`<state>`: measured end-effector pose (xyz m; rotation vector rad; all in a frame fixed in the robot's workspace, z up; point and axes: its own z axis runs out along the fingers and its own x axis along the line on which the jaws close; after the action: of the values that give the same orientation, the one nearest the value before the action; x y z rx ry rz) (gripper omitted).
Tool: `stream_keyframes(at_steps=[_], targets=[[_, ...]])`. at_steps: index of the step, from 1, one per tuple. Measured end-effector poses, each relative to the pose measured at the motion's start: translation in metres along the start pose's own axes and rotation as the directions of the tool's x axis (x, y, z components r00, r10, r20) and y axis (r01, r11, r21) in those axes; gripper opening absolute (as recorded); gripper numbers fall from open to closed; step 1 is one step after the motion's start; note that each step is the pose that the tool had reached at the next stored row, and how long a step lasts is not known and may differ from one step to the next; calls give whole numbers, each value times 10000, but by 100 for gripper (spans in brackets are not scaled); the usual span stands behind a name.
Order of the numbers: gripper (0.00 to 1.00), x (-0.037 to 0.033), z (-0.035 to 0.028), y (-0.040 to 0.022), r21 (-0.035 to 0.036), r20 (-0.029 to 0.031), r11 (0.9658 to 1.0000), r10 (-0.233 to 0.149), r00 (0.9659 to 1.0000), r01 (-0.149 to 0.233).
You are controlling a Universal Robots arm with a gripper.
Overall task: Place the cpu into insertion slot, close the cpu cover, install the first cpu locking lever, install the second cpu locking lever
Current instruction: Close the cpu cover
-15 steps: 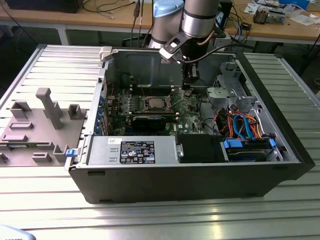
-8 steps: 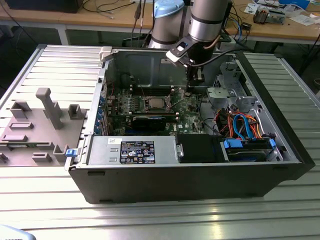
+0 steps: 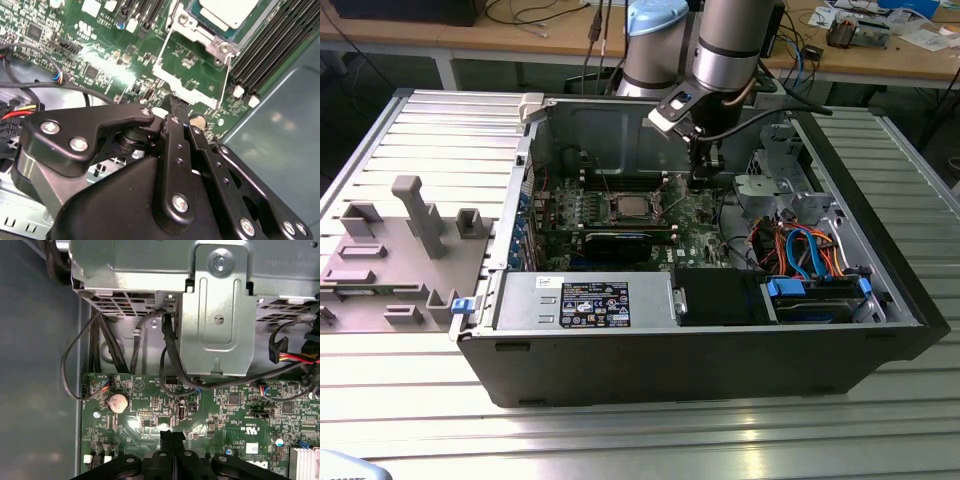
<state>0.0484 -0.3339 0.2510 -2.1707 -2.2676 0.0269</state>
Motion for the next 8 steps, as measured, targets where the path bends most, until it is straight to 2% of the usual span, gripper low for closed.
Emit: stream_keyframes(at_steps=[8], targets=[[11, 5, 1, -124, 0, -22, 10000, 0, 10000, 0]])
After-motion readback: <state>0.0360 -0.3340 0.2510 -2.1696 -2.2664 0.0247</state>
